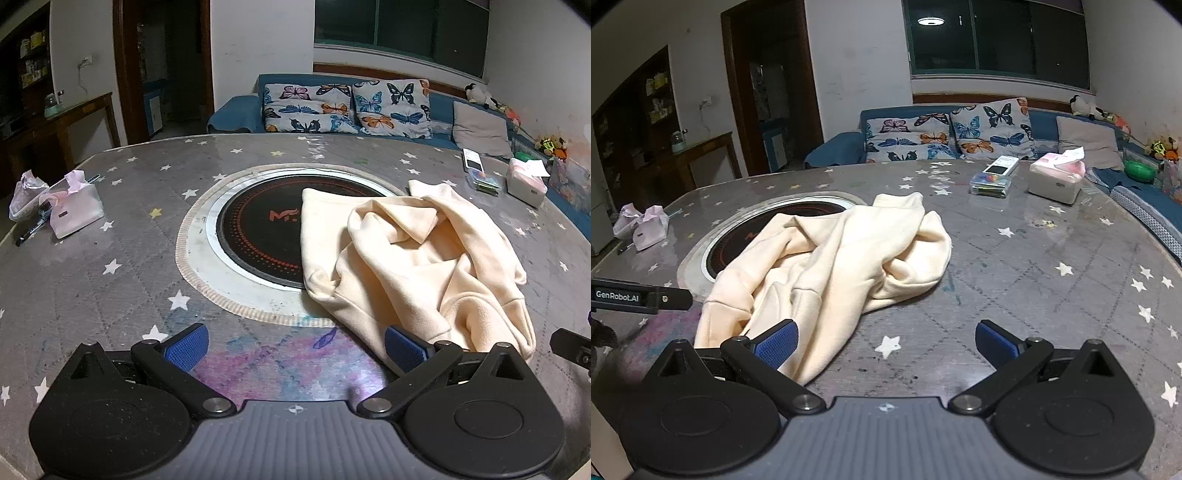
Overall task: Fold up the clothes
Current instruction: 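Move both tools toward the crumpled cream sweatshirt on the table, then grasp the sweatshirt edge with the left tool while the right tool grasps another edge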
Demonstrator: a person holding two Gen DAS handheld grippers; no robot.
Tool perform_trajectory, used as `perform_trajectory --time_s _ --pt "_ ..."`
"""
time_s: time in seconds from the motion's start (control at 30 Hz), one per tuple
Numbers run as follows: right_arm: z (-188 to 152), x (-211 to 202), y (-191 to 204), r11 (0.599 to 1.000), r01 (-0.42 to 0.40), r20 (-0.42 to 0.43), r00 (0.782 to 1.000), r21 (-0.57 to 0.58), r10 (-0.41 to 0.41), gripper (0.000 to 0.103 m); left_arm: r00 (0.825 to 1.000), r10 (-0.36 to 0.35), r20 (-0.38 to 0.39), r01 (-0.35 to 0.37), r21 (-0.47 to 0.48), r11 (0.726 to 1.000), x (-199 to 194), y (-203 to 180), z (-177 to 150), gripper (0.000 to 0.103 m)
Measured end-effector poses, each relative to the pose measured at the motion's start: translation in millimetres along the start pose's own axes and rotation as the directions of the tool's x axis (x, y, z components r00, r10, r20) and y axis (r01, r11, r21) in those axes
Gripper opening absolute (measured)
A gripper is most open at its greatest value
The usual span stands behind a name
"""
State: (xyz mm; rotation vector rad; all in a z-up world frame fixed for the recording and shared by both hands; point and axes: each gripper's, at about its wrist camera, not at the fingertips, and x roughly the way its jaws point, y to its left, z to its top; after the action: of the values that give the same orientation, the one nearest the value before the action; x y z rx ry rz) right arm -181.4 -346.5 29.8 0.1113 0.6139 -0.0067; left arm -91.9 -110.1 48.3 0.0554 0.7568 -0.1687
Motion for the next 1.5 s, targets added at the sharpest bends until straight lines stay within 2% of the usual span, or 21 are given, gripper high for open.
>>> perform_trajectory --time_s 0.8,1.5 --pt "6 9 4 1.000 -0.014 -0.014 1.000 -0.026 0.014 0.103 1.000 -0.018 0.001 0.018 0.034 0.999 5 -14 10 0.103" --pt "30 26 12 0.996 -0.034 -0.007 0.999 -0.079 0.033 0.103 1.000 -0.019 -0.008 0.019 0.060 0.998 24 -22 26 0.103"
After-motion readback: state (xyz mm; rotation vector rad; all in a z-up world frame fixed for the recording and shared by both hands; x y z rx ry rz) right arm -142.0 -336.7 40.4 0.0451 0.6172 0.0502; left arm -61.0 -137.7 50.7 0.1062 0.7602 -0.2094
